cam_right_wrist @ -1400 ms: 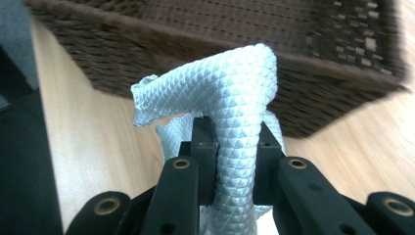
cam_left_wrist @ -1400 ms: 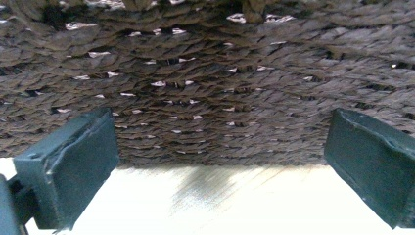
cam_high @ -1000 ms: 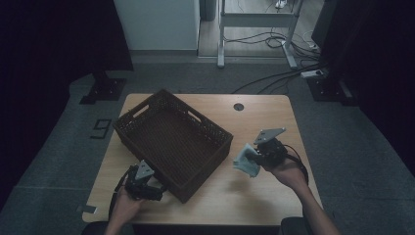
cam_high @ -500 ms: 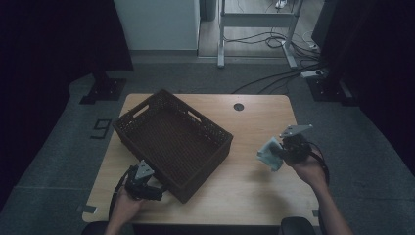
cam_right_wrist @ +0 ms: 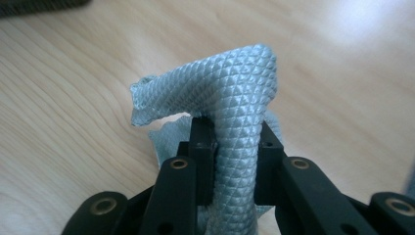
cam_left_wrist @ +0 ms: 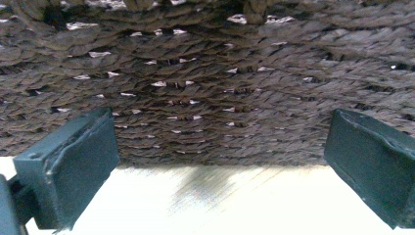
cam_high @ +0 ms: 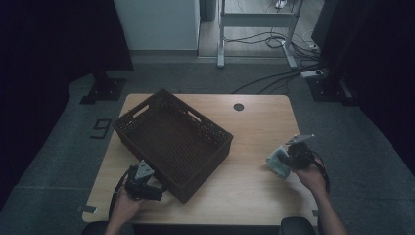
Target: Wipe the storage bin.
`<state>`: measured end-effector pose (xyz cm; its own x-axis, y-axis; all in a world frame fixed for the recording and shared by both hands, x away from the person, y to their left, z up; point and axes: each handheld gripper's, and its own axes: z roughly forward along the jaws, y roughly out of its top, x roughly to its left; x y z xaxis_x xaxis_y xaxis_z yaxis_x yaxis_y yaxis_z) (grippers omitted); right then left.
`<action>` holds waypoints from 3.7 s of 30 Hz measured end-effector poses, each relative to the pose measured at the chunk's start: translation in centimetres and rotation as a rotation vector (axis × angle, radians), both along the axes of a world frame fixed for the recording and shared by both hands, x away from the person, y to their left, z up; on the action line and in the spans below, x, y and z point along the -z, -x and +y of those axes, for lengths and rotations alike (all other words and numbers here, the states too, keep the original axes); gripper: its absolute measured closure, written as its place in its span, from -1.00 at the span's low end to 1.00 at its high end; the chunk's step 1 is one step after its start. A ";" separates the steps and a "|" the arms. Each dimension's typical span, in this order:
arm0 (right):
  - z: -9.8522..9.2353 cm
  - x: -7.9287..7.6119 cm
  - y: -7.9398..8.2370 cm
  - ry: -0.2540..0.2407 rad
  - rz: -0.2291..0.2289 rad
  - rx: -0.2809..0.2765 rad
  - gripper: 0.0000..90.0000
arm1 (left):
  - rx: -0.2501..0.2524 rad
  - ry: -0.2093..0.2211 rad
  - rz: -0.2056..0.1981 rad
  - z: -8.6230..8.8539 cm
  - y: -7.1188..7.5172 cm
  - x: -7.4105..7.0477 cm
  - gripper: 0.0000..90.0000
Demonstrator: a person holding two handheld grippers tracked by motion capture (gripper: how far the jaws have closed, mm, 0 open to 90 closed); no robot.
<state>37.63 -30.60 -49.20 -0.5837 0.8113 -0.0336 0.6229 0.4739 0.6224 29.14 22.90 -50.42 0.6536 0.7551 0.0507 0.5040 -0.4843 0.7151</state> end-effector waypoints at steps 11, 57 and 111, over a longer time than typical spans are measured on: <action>0.0 2.5 0.5 -0.007 0.026 0.000 0.06 | -0.004 -0.003 0.006 0.0 0.0 -0.1 -1.00; 15.2 0.1 -4.7 -0.211 -0.049 -0.395 -0.29 | -0.101 0.002 0.034 1.5 -1.8 -0.3 -1.00; 18.4 -0.4 1.8 -0.180 -0.002 -0.557 0.59 | -0.075 -0.014 0.039 4.0 4.7 -1.9 -0.67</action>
<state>35.81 -12.19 -48.82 -0.9241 0.3748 0.0749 0.3087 0.6161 0.7247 24.39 26.86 -48.52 0.5970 0.8014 0.0369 0.5666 -0.4537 0.6879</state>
